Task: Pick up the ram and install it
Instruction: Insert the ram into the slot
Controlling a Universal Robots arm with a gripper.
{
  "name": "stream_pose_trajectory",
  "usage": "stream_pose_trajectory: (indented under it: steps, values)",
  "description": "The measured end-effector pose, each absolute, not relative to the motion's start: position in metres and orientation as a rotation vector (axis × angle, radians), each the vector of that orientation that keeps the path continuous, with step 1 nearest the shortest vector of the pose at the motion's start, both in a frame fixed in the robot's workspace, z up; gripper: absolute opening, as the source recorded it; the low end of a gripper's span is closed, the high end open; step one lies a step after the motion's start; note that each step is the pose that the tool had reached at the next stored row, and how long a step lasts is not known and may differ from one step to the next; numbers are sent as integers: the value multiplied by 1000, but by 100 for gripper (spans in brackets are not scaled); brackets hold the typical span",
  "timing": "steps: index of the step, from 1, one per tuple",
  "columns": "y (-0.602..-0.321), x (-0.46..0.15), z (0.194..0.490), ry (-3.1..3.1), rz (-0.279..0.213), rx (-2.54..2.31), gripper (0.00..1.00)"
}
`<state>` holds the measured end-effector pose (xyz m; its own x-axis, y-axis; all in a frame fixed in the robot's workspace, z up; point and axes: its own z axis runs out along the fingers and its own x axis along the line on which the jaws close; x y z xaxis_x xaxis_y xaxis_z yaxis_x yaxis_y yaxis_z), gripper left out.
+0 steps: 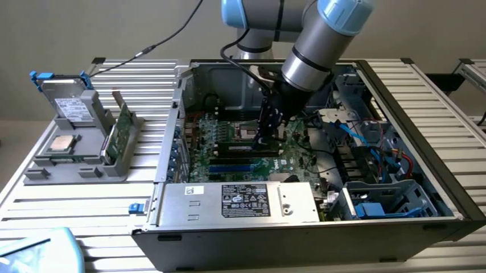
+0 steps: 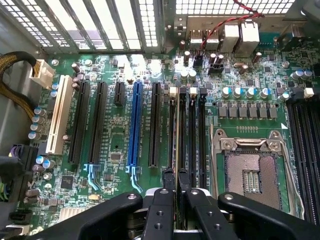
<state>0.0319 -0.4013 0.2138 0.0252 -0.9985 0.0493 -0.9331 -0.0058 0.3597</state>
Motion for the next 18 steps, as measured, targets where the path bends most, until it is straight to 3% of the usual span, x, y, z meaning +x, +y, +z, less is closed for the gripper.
stream_pose_trajectory:
  steps: [18]
  values:
    - [-401,38,212,-1960,-335,1995,14]
